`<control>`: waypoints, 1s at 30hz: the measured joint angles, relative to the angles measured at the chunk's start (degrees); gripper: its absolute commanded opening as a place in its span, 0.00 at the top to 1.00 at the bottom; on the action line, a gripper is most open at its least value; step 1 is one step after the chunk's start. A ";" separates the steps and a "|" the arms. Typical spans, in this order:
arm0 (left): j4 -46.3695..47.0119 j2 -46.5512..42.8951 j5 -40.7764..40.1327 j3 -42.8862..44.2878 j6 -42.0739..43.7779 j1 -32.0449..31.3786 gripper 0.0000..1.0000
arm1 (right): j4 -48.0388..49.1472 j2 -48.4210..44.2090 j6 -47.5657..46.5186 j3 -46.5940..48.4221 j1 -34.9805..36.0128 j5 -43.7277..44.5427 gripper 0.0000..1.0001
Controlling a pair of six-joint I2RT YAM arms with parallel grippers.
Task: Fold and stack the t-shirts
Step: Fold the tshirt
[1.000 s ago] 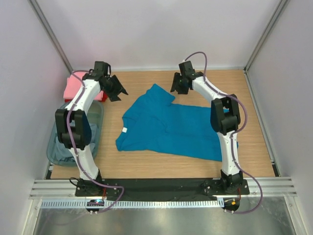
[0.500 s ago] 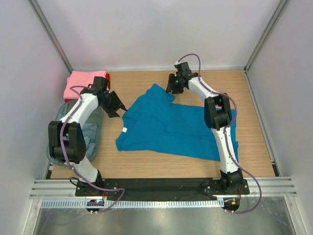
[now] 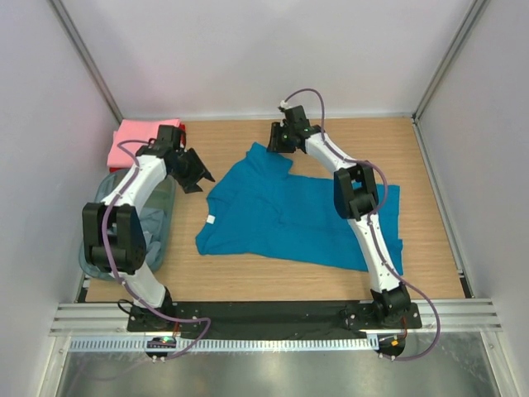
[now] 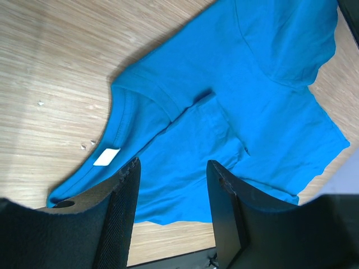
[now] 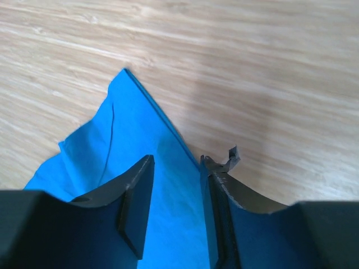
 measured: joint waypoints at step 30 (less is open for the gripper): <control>19.12 51.82 9.75 55.80 8.52 -6.32 0.49 | -3.63 -41.79 7.48 -37.38 -9.25 6.45 0.41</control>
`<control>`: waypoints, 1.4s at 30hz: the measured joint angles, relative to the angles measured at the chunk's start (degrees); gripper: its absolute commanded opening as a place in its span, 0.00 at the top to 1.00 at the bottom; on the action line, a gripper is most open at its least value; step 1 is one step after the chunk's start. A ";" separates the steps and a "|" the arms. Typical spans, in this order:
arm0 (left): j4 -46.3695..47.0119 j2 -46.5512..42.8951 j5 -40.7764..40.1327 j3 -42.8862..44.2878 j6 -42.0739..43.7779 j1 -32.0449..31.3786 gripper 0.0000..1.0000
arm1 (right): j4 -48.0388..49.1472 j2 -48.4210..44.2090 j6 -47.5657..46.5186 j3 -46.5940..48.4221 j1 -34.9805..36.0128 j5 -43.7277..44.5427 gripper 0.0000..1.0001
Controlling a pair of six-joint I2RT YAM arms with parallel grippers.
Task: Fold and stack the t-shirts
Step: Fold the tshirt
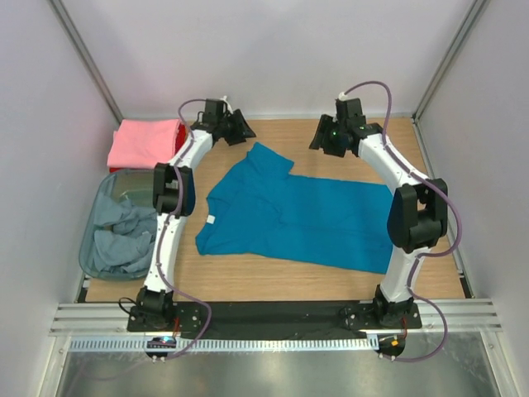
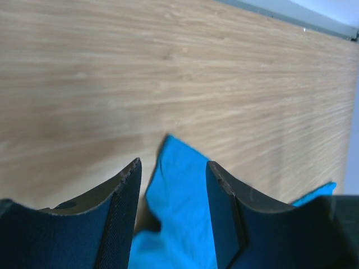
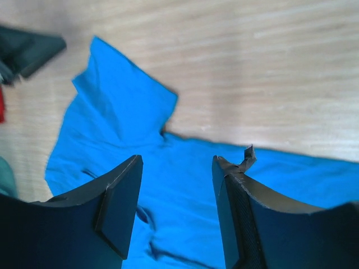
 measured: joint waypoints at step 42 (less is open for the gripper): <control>5.03 6.32 -4.28 3.50 3.13 -4.02 0.95 | -10.12 3.39 -1.79 -11.87 -26.67 17.46 0.40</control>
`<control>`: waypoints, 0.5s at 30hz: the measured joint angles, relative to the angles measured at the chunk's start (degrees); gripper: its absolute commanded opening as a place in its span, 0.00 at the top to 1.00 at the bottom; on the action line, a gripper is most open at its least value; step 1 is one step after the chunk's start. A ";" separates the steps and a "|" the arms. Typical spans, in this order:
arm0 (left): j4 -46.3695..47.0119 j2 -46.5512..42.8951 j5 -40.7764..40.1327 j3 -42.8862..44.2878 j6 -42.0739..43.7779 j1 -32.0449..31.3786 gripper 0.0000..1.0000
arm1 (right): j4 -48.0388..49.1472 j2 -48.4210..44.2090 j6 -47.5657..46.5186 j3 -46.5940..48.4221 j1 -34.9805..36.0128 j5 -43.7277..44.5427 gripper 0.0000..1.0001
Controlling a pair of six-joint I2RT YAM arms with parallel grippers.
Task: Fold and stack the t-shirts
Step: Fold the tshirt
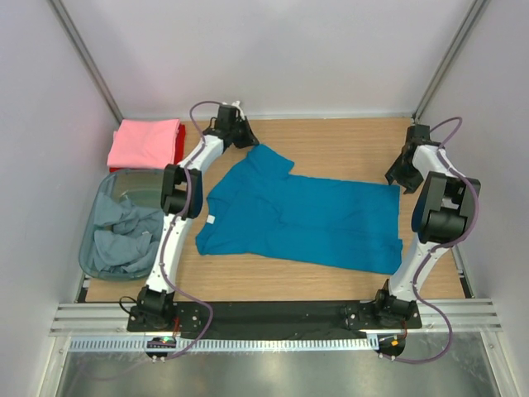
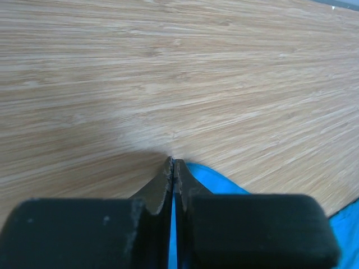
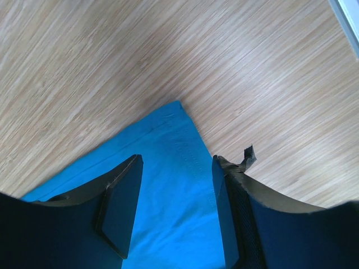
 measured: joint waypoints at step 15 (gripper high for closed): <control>0.09 -6.29 -3.72 -3.32 2.71 -0.13 0.60 | 0.31 0.00 -0.85 0.00 -0.35 -0.79 0.41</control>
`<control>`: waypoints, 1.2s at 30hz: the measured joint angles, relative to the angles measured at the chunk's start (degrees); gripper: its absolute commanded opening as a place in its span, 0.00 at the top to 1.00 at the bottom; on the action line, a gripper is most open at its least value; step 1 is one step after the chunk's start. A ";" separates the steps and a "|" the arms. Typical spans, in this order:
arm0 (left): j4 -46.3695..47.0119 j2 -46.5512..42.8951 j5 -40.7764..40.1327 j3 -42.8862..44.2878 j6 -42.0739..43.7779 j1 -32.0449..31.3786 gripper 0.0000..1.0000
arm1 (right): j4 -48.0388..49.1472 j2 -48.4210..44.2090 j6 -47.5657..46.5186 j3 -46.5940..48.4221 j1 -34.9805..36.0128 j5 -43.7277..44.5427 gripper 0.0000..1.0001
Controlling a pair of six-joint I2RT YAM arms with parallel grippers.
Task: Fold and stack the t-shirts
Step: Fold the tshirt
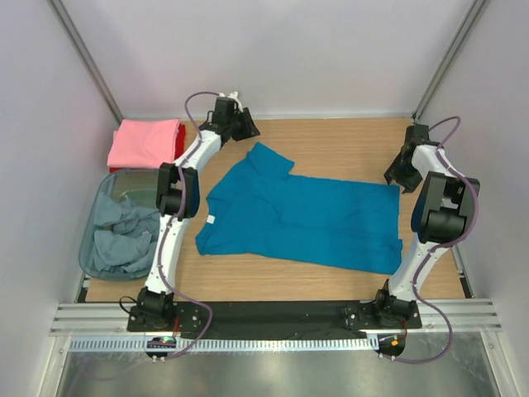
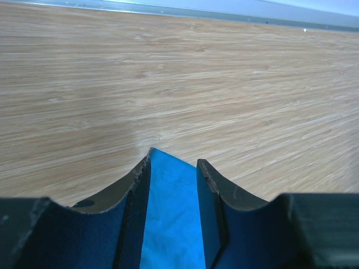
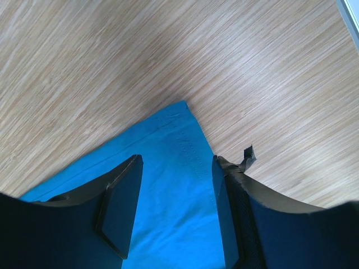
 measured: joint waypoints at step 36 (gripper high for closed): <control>-4.70 4.17 -5.64 2.86 0.15 -2.95 1.00 | 0.66 1.51 0.22 1.86 -3.15 -0.28 0.40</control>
